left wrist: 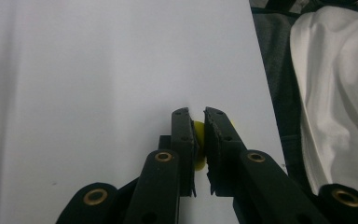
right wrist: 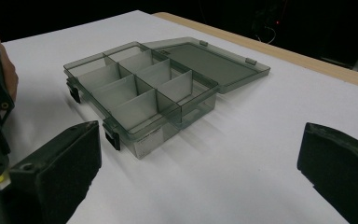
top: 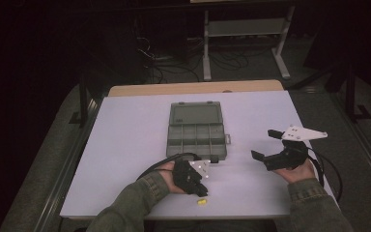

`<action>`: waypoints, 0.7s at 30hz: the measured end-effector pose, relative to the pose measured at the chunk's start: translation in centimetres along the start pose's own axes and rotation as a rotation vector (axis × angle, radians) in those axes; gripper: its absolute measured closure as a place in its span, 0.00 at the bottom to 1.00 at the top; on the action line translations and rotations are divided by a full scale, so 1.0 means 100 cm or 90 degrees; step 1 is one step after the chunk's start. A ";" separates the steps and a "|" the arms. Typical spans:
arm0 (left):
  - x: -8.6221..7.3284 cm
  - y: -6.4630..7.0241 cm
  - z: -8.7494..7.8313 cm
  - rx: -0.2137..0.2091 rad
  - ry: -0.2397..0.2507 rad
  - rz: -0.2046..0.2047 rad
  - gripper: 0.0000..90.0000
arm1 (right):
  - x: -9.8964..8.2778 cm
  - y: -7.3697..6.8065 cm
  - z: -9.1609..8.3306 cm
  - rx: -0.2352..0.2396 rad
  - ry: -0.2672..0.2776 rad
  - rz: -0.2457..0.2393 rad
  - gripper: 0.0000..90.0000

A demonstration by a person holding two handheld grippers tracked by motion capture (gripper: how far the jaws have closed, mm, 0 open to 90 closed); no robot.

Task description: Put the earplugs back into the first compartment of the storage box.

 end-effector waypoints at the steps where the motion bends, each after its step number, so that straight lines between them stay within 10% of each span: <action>1: 0.001 0.000 -0.003 0.003 0.006 0.001 0.92 | 0.000 0.000 0.000 0.000 0.000 0.000 0.00; 21: 0.010 -0.023 -0.090 0.111 0.076 -0.010 0.92 | 0.000 -0.001 0.001 0.003 -0.005 -0.005 0.00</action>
Point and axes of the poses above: each handheld gripper's, and its own axes: z roughly forward along the jaws, x roughly out of its top, y roughly to its right, the point moved 7 cm from there along z, roughly forward along the jaws, and after that the axes turned 1 degree about -x, right-handed, at the moved point
